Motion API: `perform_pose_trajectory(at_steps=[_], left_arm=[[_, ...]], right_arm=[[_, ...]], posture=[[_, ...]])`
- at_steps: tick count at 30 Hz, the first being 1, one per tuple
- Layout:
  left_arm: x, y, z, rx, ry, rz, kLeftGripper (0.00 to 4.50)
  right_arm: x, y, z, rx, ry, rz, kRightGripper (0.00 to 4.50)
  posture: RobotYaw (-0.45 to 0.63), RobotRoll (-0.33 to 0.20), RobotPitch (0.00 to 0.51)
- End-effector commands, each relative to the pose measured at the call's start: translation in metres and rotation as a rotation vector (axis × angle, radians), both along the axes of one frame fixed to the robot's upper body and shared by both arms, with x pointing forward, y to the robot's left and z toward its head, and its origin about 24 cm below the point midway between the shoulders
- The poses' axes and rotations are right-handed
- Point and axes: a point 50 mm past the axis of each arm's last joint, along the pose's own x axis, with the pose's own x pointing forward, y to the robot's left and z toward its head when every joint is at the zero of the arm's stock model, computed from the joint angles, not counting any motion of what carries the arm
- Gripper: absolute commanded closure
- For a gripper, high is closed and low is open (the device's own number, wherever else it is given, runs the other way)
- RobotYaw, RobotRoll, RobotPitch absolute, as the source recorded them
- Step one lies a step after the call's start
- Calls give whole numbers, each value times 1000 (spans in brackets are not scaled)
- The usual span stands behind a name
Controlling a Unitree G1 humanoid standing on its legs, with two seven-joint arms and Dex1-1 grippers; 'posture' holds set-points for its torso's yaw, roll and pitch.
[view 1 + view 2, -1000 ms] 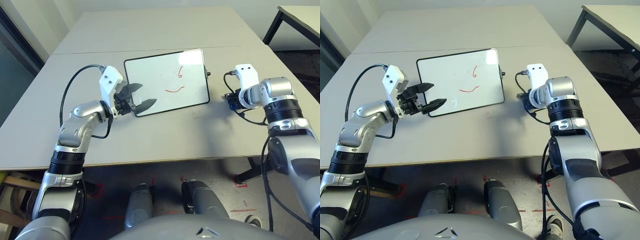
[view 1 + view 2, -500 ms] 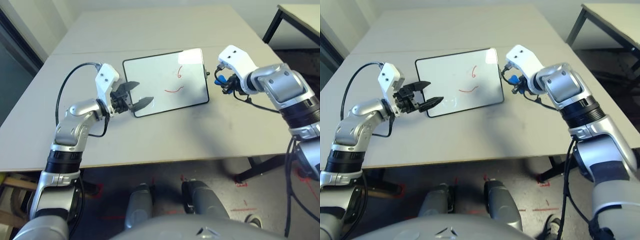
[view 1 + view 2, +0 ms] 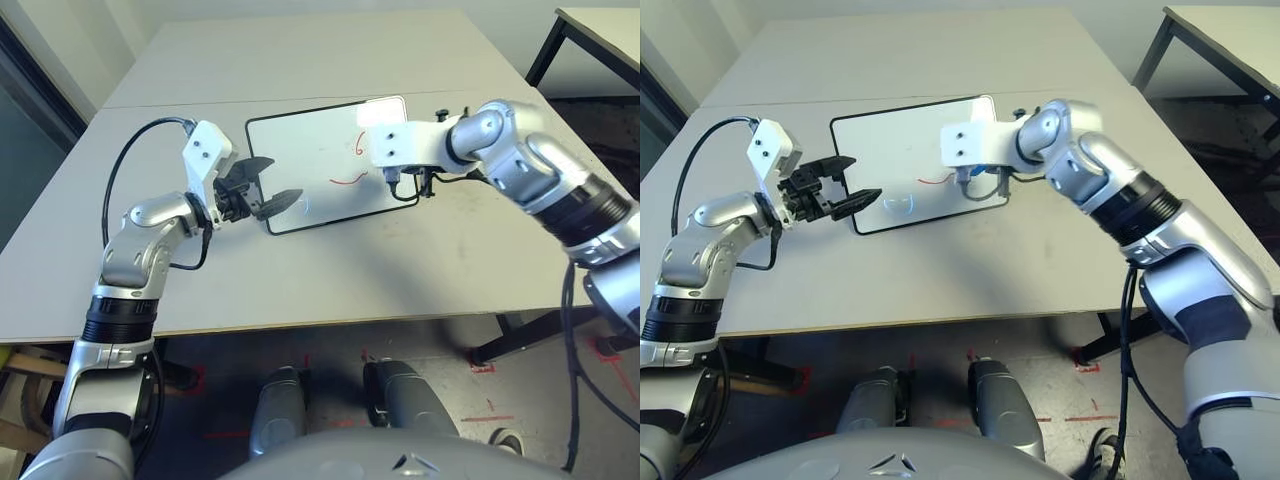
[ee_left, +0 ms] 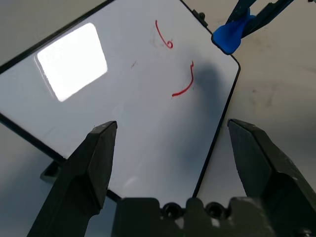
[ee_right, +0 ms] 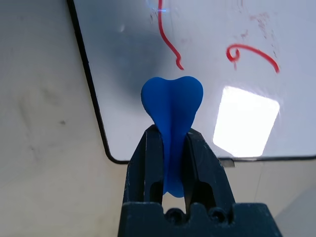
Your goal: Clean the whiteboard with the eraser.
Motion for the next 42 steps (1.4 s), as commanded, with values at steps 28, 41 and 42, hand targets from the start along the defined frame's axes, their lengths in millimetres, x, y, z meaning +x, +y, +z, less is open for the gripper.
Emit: perform_pose_trajectory(at_steps=[28,41,42], left_arm=[[-1,10,-1,28,-18,39,0],[-3,15,-3,30,-13,59,0],[-3,15,-3,30,-12,61,0]], right_arm=[[32,15,-16,-54,-76,-50,4162],[23,47,-27,-27,-36,17,4162],[22,49,-27,-26,-33,27,4162]], posture=[[-74,0,70],[-56,0,77],[-54,0,78]])
